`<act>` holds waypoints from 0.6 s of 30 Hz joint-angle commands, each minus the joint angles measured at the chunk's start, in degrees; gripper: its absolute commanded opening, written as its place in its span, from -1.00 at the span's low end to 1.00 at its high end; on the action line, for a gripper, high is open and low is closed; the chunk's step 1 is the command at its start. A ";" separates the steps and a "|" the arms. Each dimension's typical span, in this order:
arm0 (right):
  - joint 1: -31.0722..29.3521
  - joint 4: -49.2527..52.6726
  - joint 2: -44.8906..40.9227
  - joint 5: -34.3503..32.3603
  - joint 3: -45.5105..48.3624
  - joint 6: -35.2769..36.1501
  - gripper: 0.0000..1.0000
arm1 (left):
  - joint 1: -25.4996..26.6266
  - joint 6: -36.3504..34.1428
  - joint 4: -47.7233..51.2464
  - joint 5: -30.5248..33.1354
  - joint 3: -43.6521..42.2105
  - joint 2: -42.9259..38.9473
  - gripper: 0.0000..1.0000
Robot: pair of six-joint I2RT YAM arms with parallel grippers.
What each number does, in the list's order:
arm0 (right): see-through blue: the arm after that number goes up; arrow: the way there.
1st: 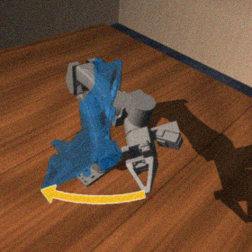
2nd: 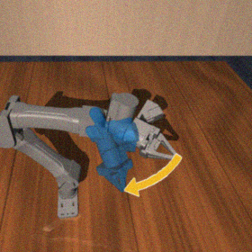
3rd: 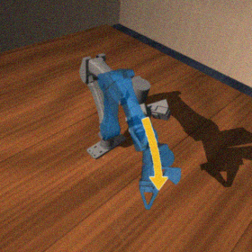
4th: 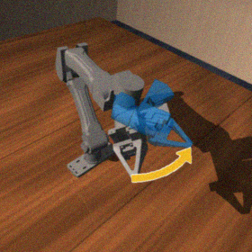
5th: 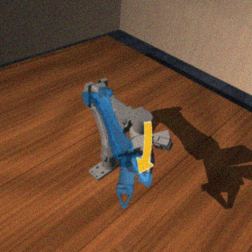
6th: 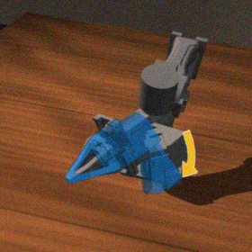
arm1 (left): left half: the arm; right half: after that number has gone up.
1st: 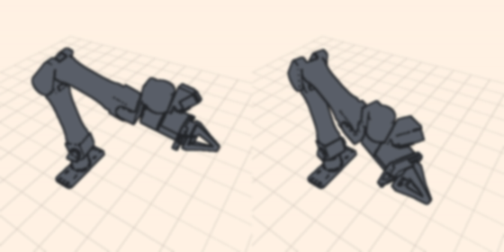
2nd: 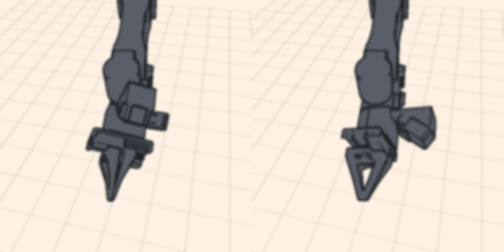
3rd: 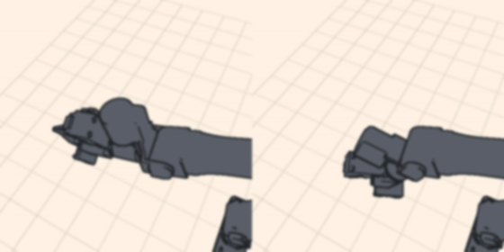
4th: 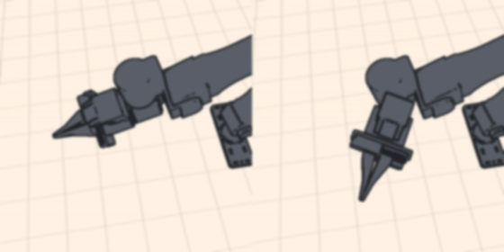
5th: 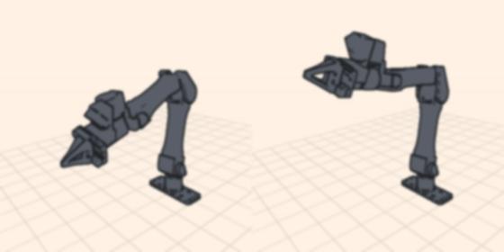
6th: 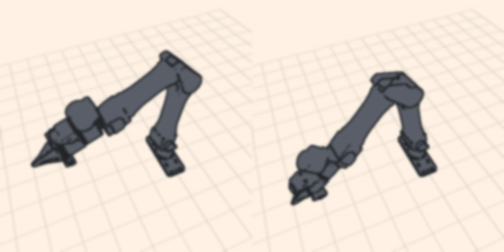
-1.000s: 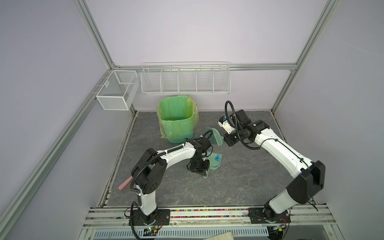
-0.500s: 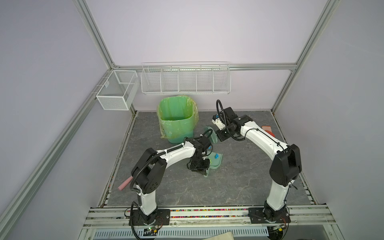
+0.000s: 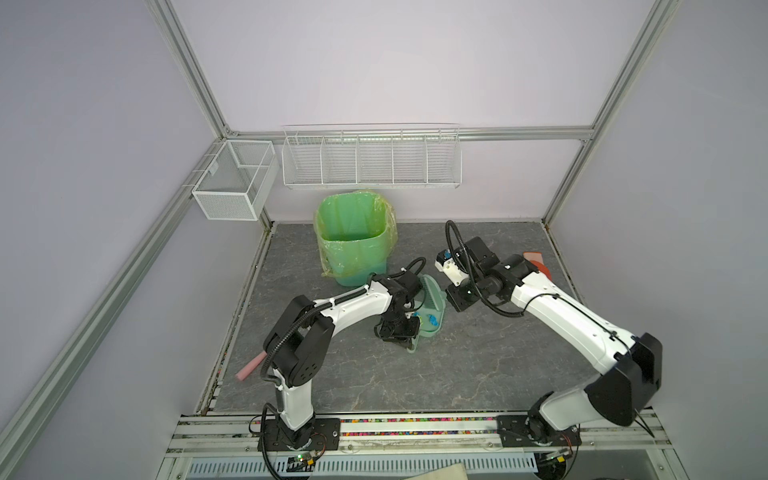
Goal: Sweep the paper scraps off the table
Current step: 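Sweep scraps into the dustpan with the brush in the right gripper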
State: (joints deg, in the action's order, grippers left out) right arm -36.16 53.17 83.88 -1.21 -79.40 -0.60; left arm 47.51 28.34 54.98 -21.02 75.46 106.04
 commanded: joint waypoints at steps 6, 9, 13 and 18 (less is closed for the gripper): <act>-0.05 7.13 1.43 -9.74 -5.81 3.78 -0.86 | -0.29 -0.56 1.18 0.80 1.77 -0.10 -1.00; -0.05 6.80 1.69 -10.07 -6.39 3.76 -0.86 | -0.34 -0.73 1.22 0.73 2.01 -0.54 -1.00; -0.03 5.17 0.33 -9.77 -5.16 3.07 -0.86 | -0.22 -1.65 1.18 1.34 2.11 -1.37 -1.00; 0.30 3.47 -1.69 -8.48 -3.33 1.28 -0.86 | -0.02 -3.16 1.89 5.46 2.16 -2.39 -1.00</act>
State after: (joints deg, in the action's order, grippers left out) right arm -36.12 58.04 84.66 -10.11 -83.92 1.69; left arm 47.53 26.94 55.64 -18.72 76.01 105.75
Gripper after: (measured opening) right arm 0.115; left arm 0.049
